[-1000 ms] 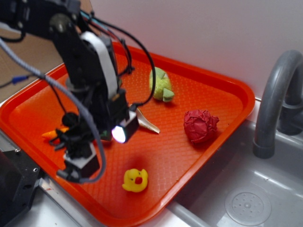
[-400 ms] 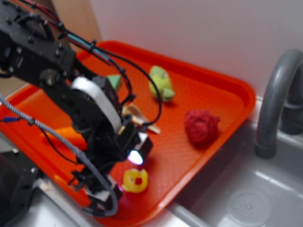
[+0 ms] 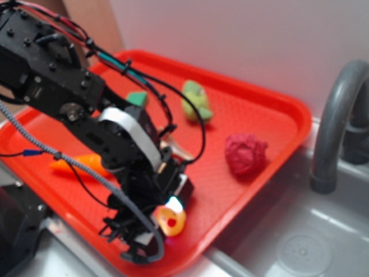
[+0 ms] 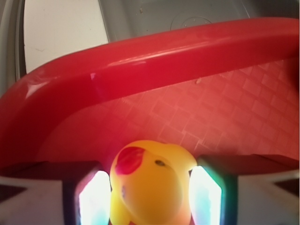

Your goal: Grab the yellow duck.

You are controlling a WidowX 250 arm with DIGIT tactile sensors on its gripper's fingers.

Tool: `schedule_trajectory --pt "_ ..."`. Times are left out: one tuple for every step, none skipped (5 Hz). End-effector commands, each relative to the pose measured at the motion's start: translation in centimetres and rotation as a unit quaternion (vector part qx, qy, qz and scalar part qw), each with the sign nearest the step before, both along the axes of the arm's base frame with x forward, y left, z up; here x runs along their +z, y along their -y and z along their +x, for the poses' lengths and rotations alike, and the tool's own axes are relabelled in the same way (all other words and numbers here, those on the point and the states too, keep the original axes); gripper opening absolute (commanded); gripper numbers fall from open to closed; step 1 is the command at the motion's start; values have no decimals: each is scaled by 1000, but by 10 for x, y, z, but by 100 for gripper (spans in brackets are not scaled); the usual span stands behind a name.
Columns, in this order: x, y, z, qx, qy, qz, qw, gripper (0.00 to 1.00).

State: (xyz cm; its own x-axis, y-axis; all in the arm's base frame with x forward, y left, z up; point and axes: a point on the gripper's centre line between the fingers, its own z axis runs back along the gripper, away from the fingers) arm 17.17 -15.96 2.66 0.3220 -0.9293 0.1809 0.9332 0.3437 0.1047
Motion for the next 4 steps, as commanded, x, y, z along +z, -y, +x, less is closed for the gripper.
schedule_trajectory --pt "85 -27 9 132 21 23 991 0" --pt "128 -43 18 255 44 60 964 0" --pt "152 -60 21 350 34 79 933 0" --pt "183 -91 22 448 28 85 890 0"
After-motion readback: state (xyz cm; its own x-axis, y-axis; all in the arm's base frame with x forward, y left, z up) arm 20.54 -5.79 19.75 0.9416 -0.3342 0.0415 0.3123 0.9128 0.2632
